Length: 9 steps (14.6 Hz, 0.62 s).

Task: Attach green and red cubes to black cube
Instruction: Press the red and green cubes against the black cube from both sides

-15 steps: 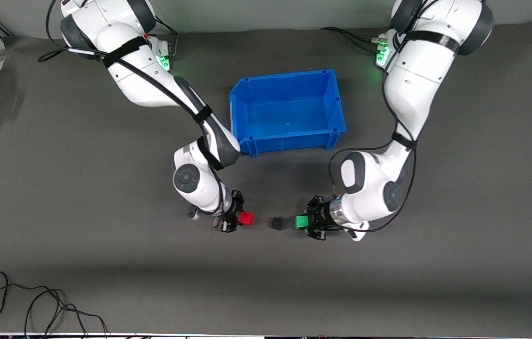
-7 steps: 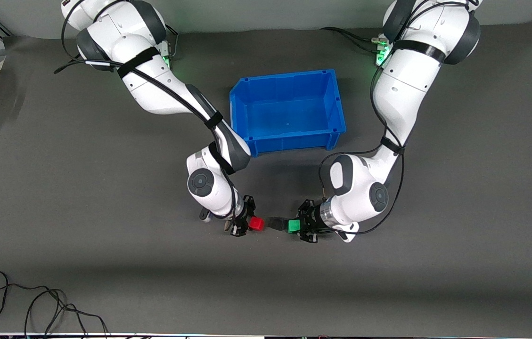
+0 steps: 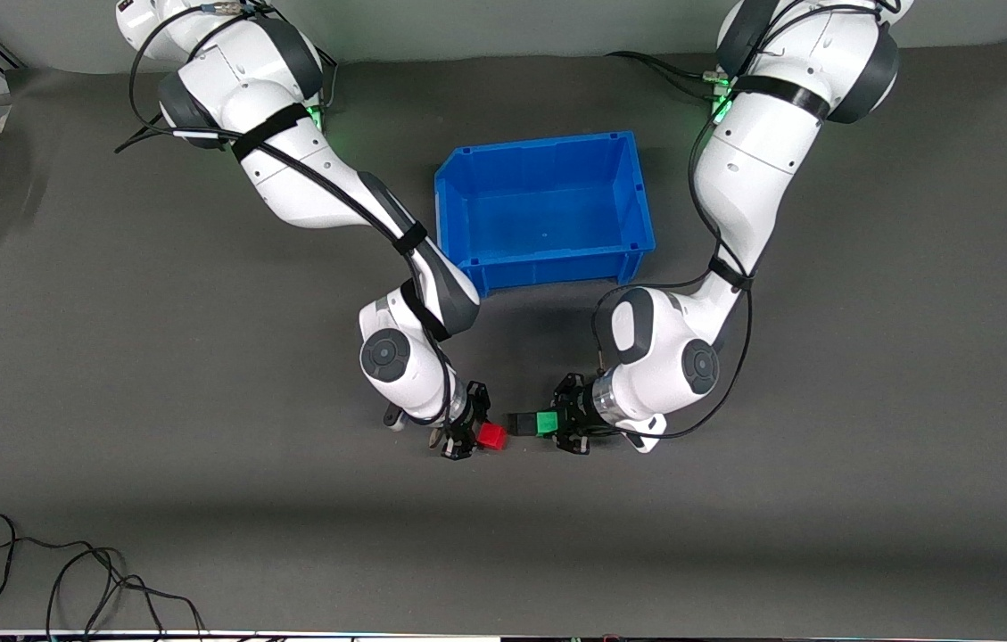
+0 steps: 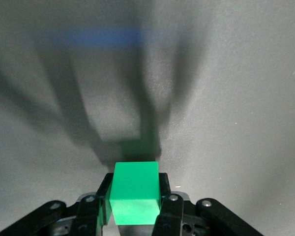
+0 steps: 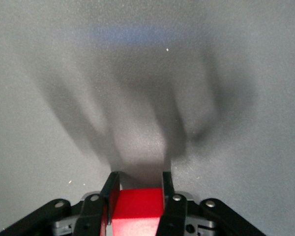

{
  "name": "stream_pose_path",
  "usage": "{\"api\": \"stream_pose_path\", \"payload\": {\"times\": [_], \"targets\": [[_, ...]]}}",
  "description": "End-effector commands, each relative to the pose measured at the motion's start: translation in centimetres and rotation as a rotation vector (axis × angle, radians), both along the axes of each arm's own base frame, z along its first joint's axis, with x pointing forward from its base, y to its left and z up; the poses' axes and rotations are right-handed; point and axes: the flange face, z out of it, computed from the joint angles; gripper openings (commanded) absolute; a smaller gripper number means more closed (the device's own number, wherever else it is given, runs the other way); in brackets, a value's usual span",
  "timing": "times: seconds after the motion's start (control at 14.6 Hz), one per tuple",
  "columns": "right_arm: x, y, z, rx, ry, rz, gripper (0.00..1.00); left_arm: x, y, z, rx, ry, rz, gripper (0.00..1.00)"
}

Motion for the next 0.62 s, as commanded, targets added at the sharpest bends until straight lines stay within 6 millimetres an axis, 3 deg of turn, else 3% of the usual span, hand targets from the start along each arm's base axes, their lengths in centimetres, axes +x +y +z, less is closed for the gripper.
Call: {"api": "stream_pose_path", "payload": {"times": [0.0, 0.55], "targets": [[-0.3, 1.5, -0.3, -0.019, -0.001, -0.002, 0.0, 0.3, -0.7, 0.3, -0.001, 0.011, 0.046, 0.2], [-1.3, 2.8, -0.5, -0.044, -0.014, 0.041, 0.0, 0.5, -0.6, 0.6, 0.002, 0.019, 0.147, 0.22]]}}
